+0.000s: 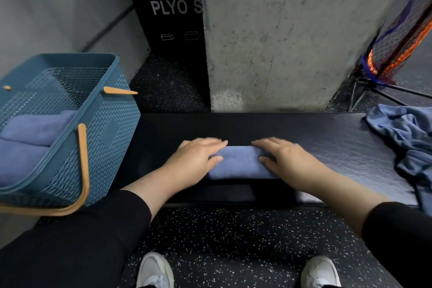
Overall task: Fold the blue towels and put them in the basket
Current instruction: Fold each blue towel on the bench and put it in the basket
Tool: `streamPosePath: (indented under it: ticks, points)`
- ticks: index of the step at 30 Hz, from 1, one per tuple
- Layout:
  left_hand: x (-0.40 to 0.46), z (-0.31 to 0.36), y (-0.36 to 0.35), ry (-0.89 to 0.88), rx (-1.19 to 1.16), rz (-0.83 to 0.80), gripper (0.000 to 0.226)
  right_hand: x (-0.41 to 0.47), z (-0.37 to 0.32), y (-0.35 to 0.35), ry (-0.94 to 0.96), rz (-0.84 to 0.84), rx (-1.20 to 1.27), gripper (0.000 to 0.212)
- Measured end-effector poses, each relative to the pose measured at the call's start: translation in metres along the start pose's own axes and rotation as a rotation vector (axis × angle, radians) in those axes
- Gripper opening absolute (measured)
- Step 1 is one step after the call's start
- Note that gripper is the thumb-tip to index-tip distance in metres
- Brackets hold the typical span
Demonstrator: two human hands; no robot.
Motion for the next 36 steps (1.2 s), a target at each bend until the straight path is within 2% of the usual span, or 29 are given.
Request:
streamPosePath:
  ticks: [2,6,11,15,18,21,24,27,32,36]
  points:
    - [0.001,-0.003,-0.008,0.016,0.058,-0.075,0.047,0.004,0.002,-0.008,0.009,-0.103,0.012,0.047]
    - [0.005,0.0,-0.01,-0.012,0.148,-0.123,0.047,0.011,-0.003,0.0,0.013,-0.213,0.023,0.05]
    - [0.004,0.002,-0.015,0.015,0.152,-0.193,0.045,0.012,-0.003,-0.003,-0.081,-0.355,0.133,0.052]
    - [0.0,-0.002,-0.015,0.065,0.054,-0.24,0.023,0.01,-0.009,-0.005,-0.092,-0.428,0.137,0.055]
    - [-0.005,-0.009,-0.007,0.131,-0.141,-0.227,0.023,0.007,-0.015,-0.002,-0.104,-0.423,0.208,0.049]
    - [-0.013,-0.013,0.021,0.185,-0.461,-0.096,0.029,0.009,-0.026,0.019,-0.105,-0.324,0.384,0.028]
    - [-0.026,-0.012,0.061,0.207,-0.764,0.069,0.021,0.008,-0.047,0.043,-0.105,-0.273,0.639,0.026]
    - [-0.04,-0.01,0.102,0.207,-0.945,0.218,0.018,0.009,-0.068,0.064,-0.132,-0.231,0.93,0.032]
    - [-0.075,-0.01,0.182,0.195,-0.984,0.453,0.022,0.017,-0.11,0.101,-0.15,-0.124,1.184,0.034]
    - [-0.117,-0.036,0.246,0.213,-0.958,0.708,0.027,0.032,-0.169,0.134,-0.055,-0.096,1.176,0.033]
Point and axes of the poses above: each hand's wrist, its own x-axis towards the middle knuckle, its own y-axis out of the back of the hand, z = x × y, the point moved 10 cm from there along x, towards the middle knuckle, and after that the axes turned 3 degrees about y, right-handed, at the moved point
